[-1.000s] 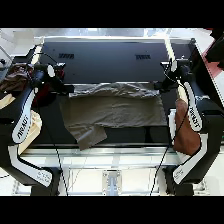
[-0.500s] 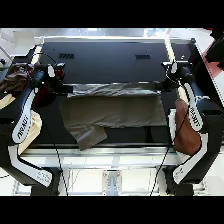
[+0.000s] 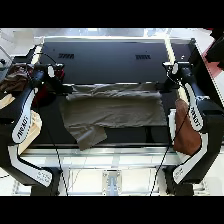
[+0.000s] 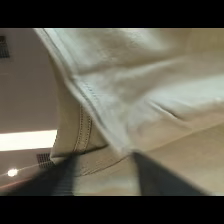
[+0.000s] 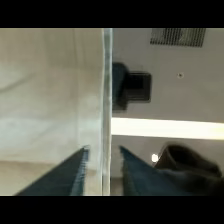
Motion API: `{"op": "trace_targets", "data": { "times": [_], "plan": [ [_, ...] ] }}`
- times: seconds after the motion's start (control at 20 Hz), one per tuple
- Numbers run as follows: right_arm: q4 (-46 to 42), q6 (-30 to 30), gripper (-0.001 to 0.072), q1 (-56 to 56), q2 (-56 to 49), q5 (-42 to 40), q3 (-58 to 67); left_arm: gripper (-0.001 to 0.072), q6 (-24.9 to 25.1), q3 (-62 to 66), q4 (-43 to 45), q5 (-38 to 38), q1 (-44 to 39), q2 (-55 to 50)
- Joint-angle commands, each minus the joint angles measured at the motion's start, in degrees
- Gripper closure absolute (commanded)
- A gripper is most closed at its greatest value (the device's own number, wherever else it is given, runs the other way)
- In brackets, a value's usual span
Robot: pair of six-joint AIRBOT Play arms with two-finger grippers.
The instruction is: Fold the shirts.
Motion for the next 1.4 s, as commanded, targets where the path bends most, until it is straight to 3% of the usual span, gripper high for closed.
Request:
{"op": "trace_targets", "data": {
  "times": [0.0, 0.15, 0.4, 0.5, 0.6, 0.7, 0.85, 1.0, 1.35],
  "plan": [
    [-1.14, 0.11, 0.0438, -0.11, -0.02, 5.97, -0.28, 0.0198, 0.0, -0.02, -0.13, -3.15, 0.22, -0.02],
    [-1.9, -0.04, 0.0438, -1.07, 2.16, 11.56, -0.09, 0.0199, 0.02, -0.02, -0.11, -7.06, 0.66, 2.05],
    [-2.12, -1.81, 0.0437, -3.45, 18.25, 7.74, -0.13, 0.02, -0.52, -4.28, -0.57, -6.93, 1.29, 21.33],
    [-0.13, -1.84, 0.0437, -5.03, 23.87, 7.13, -0.13, 0.0208, -4.48, -15.28, -0.59, -5.73, 2.38, 32.33],
    [3.98, -2.23, 0.0437, -6.14, 27.34, 7.26, -0.57, 0.0209, -13.44, -30.34, -1.92, -3.17, 3.15, 44.15],
    [8.24, -3.26, 0.0437, -6.21, 29.2, 7.23, -1.38, 0.0209, -21.22, -44.57, -8.0, -0.02, 3.17, 55.25],
    [14.19, -5.14, 0.0438, -6.21, 29.62, 7.23, -1.49, 0.0209, -25.07, -59.89, -21.14, 4.31, 3.17, 66.6],
    [15.34, -5.49, 0.0437, -6.21, 29.62, 7.21, -1.46, 0.0209, -25.05, -67.34, -32.65, 4.48, 3.04, 68.98],
    [15.34, -6.54, 0.0438, -6.21, 29.62, 7.15, -1.46, 0.0209, -25.64, -74.49, -36.11, 10.97, 2.93, 66.14]
  ]
}}
